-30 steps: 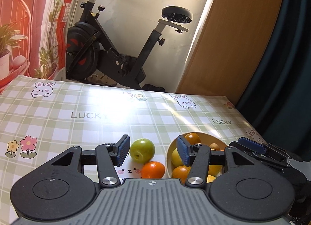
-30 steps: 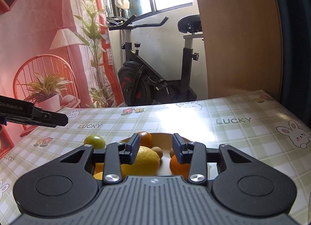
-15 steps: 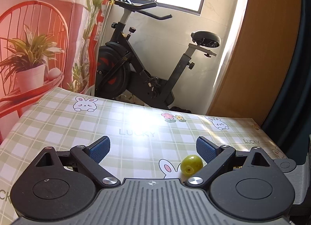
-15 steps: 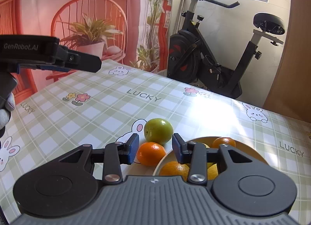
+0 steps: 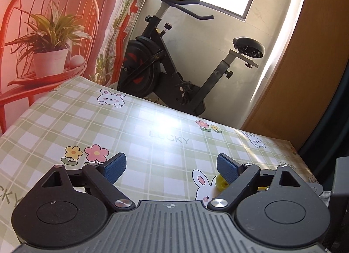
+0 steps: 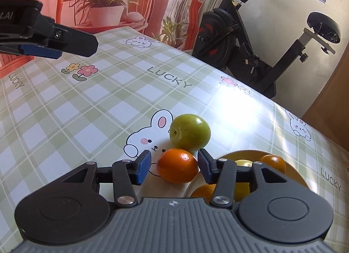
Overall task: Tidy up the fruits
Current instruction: 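Withdraw the left tool and move it to the orange beside the green fruit, then close the left gripper around the second orange and lift it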
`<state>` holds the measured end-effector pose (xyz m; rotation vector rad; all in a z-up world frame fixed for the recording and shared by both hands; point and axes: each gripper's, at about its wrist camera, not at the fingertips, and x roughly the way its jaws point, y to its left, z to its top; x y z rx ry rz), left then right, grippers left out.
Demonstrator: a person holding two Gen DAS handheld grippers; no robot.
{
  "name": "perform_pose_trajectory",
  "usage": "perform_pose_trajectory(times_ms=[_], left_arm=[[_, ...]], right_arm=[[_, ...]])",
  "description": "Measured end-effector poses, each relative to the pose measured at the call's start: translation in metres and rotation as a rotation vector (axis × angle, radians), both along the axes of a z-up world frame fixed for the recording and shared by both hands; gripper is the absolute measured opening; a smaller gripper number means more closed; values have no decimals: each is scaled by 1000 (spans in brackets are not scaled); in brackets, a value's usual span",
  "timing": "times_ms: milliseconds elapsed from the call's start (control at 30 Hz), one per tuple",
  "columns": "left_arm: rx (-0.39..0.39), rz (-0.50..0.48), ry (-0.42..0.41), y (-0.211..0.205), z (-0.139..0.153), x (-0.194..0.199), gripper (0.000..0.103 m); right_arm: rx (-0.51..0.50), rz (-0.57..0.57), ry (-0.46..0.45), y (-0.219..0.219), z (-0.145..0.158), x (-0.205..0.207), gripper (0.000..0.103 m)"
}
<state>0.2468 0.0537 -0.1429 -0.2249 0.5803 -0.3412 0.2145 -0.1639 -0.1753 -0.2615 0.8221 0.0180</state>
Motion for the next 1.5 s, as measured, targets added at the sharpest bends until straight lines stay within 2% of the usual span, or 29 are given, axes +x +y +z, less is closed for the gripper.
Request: perform_pose_trajectory(times_ms=[200, 267, 467, 667, 967, 1133, 1233, 1333, 1500], left_arm=[[2, -42, 34, -4, -8, -3, 82], [2, -62, 53, -6, -13, -2, 81], [-40, -146, 155, -14, -30, 7, 72], [-28, -237, 194, -30, -44, 0, 72], [-38, -237, 229, -33, -55, 6, 53], [-30, -231, 244, -39, -59, 7, 53], [-40, -222, 250, -39, -61, 10, 52], [-52, -218, 254, -39, -62, 11, 44], [-74, -210, 246, -40, -66, 13, 39]], right_arm=[[51, 2, 17, 11, -7, -5, 53], [65, 16, 20, 16, -10, -8, 49], [115, 16, 4, 27, -12, -7, 49], [167, -9, -6, 26, -12, -12, 49], [229, -42, -42, 20, -11, -22, 48], [244, -37, -47, 20, -13, -22, 40], [257, -35, -58, 20, -14, -24, 38], [260, -36, -64, 22, -14, -24, 38], [262, -36, -74, 21, -16, -21, 38]])
